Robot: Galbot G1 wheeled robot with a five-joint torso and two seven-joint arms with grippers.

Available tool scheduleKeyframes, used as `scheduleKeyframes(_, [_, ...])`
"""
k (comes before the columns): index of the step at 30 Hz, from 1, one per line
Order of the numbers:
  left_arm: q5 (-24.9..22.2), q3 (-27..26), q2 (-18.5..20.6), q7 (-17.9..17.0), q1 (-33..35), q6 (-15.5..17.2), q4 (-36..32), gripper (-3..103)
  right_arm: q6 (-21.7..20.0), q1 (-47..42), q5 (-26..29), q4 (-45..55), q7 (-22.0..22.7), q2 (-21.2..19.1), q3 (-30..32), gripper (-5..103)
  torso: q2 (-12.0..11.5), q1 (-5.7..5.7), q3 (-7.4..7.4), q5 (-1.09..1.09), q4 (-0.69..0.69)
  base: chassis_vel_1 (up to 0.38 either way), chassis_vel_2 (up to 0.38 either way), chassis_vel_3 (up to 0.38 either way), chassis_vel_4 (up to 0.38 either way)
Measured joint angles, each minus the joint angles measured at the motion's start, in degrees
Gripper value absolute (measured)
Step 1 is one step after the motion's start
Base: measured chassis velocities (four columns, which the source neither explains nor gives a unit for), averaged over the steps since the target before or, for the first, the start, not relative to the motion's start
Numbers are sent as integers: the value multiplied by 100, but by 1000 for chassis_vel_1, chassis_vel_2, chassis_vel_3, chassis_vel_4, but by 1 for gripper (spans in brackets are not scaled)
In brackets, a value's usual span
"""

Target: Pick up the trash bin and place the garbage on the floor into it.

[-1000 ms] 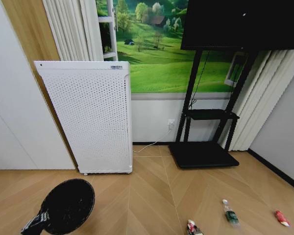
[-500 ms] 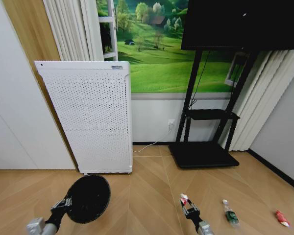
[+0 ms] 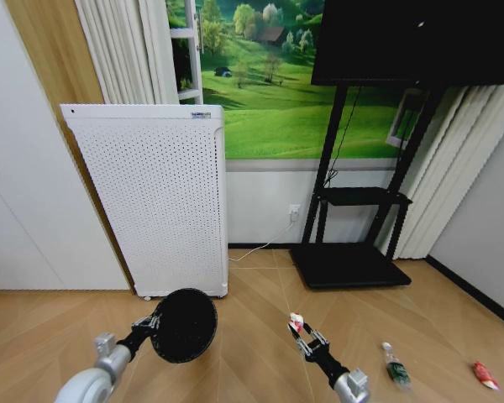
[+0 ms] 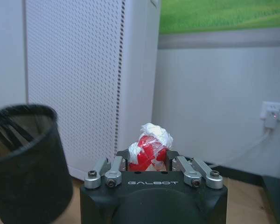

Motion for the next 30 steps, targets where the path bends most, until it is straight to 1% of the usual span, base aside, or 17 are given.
scheduleKeyframes(1, [-70,321,-31,0,-388,0,216,6,2,-2,129,162,-63,-93,6,38,0,0,0,1,1,0,0,0,0])
scheduleKeyframes(2, [-70,321,-31,0,-388,0,216,6,2,-2,129,162,-63,-93,6,38,0,0,0,1,1,0,0,0,0])
scheduleKeyframes(3, [-116,580,-73,-4,-672,1,371,6,4,-2,193,239,-93,-142,6,38,0,0,0,1,1,0,0,0,0])
scheduleKeyframes(4, [-116,580,-73,-4,-672,1,371,6,4,-2,193,239,-93,-142,6,38,0,0,0,1,1,0,0,0,0])
scheduleKeyframes(6, [-230,1363,-268,2,-1437,1,824,6,37,-24,203,436,-56,-252,-85,38,0,0,0,0,-2,0,0,0,0])
scheduleKeyframes(7, [-230,1363,-268,2,-1437,1,824,6,37,-24,203,436,-56,-252,-85,38,0,0,0,0,-2,0,0,0,0])
scheduleKeyframes(8, [-269,1665,-372,5,-1719,1,1014,6,59,-54,153,509,-37,-298,-150,38,0,0,0,0,-2,0,0,0,0])
scheduleKeyframes(10, [-281,2105,-559,16,-2095,-5,1266,6,71,-87,101,640,-22,-360,-289,38,0,0,0,1,-2,0,0,0,0])
scheduleKeyframes(11, [-281,2105,-559,16,-2095,-5,1266,6,71,-87,101,640,-22,-360,-289,38,0,0,0,1,-2,0,0,0,0])
scheduleKeyframes(14, [-291,2671,-825,5,-2523,-8,1442,6,59,-38,33,769,1,-392,-570,38,0,0,0,1,-2,0,0,0,0])
scheduleKeyframes(15, [-291,2671,-825,5,-2523,-8,1442,6,59,-38,33,769,1,-392,-570,38,0,0,0,1,-2,0,0,0,0])
scheduleKeyframes(18, [-329,3160,-914,-62,-2608,-5,1343,6,66,5,-197,690,10,-344,-839,38,0,0,0,0,-1,0,0,0,0])
scheduleKeyframes(25, [-312,3300,-893,-56,-2422,30,1058,6,186,30,-479,386,1,-225,-957,38,0,-1,0,0,-1,0,0,0,0])
scheduleKeyframes(27, [-314,3257,-733,-13,-2271,83,743,6,241,95,-659,93,1,-62,-1011,38,0,-1,-1,1,0,0,0,0,0])
scheduleKeyframes(30, [-317,3189,-659,-12,-2190,107,623,6,241,91,-773,-10,1,46,-1001,37,0,-1,-1,1,-1,0,0,0,0])
